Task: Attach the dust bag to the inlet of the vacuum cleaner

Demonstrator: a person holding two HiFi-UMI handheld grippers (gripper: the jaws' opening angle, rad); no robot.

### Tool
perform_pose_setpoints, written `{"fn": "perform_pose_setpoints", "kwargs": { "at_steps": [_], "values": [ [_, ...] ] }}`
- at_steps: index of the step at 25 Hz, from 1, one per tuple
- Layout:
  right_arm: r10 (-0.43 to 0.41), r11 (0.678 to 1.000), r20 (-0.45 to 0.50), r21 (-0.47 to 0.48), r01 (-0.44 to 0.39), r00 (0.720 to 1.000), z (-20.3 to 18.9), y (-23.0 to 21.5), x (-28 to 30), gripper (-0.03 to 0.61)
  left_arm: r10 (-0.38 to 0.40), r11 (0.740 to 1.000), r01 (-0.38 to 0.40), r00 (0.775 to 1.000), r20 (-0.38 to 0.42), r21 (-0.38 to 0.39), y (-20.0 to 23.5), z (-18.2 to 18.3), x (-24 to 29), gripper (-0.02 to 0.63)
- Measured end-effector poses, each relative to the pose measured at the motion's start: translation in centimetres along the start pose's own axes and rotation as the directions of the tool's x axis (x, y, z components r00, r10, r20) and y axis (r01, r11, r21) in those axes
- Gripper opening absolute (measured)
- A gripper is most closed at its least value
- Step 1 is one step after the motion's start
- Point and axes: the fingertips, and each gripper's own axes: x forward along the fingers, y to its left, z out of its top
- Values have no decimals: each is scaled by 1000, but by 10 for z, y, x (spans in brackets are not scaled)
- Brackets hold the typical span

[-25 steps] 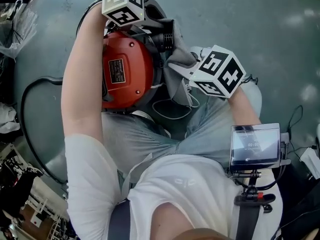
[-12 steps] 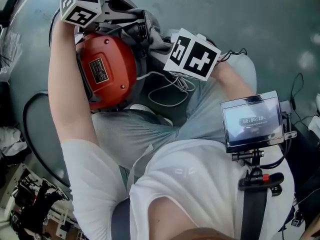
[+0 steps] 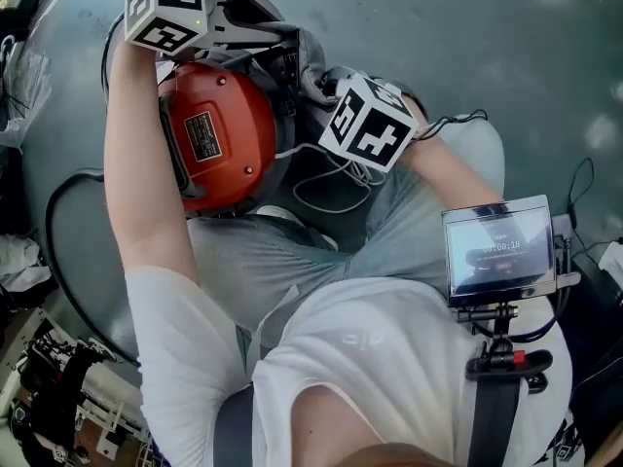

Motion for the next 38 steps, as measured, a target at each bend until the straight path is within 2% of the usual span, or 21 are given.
{"fn": "perform_pose_setpoints", "kwargs": {
  "at_steps": [3, 8, 13, 15, 17, 19, 20, 21, 23, 24, 25, 26, 28, 29, 30, 33, 34, 35, 36, 37, 38],
  "values": [
    [-76, 991, -32, -111, 72, 997, -4, -3, 4, 20, -11, 1000, 12, 999, 33, -15, -3, 6, -2, 35],
    [26, 996, 0, -83, -26, 1000, 7, 9, -22, 20, -51, 995, 55, 997, 55, -83, 0, 0, -3, 35],
    [81, 993, -15, -91, -82, 997, -4, 9, -21, 24, -35, 995, 39, 998, 53, -91, 2, -3, -5, 35],
    [155, 983, -23, -92, -157, 988, -14, 18, -30, 123, -30, 995, 35, 998, 57, -88, 0, -5, -6, 35],
    [250, 965, 32, -93, -246, 968, -17, 27, -48, 146, -33, 995, 38, 998, 55, -87, -1, -5, -7, 35],
    [320, 947, 179, -100, -306, 930, -2, 29, -78, 146, -34, 996, 37, 998, 46, -81, 0, -3, -8, 35],
    [341, 940, 289, -96, -327, 895, 11, 26, -99, 146, -32, 996, 35, 999, 42, -78, 0, -3, -8, 35],
    [343, 937, 414, -87, -338, 843, 26, 19, -122, 146, -30, 997, 33, 999, 42, -76, 0, -3, -8, 35],
    [268, 947, 630, -34, -319, 729, 42, -15, -159, 146, -22, 997, 25, 999, 47, -69, 2, -4, -7, 35],
    [200, 960, 681, 8, -281, 704, 41, -38, -165, 145, -15, 998, 18, 999, 51, -65, 3, -6, -6, 35],
    [140, 973, 690, 36, -228, 711, 35, -57, -159, 144, -5, 998, 8, 999, 53, -60, 5, -8, -5, 35],
    [108, 984, 665, 33, -174, 739, 27, -68, -144, 146, 12, 999, -10, 999, 53, -52, 7, -11, -6, 35],
    [140, 990, 578, -52, -135, 804, 15, -62, -104, 147, 74, 997, -73, 996, 40, -34, 13, -16, -12, 47],
    [179, 984, 544, -103, -147, 820, 13, -53, -88, 221, 110, 994, -109, 993, 32, -30, 15, -17, -17, 62],
    [213, 976, 525, -145, -161, 824, 12, -45, -78, 275, 143, 989, -142, 989, 26, -32, 16, -17, -23, 70],
    [250, 964, 506, -208, -164, 825, 9, -51, -70, 313, 256, 966, -255, 966, 22, -53, 17, -12, -44, 79],
    [259, 960, 493, -226, -165, 830, 7, -60, -66, 313, 327, 944, -325, 944, 35, -57, 18, -8, -57, 79],
    [281, 953, 479, -243, -182, 832, 4, -69, -60, 313, 431, 902, -427, 900, 68, -62, 20, -1, -75, 80],
    [318, 942, 467, -257, -217, 825, 4, -73, -54, 313, 561, 828, -556, 818, 129, -74, 21, 11, -98, 78],
    [362, 927, 460, -269, -262, 810, 7, -74, -48, 313, 694, 716, -691, 688, 213, -102, 18, 27, -123, 78],
    [403, 911, 456, -282, -301, 793, 12, -70, -44, 313, 796, 581, -801, 523, 304, -144, 10, 45, -149, 78]
  ]
}}
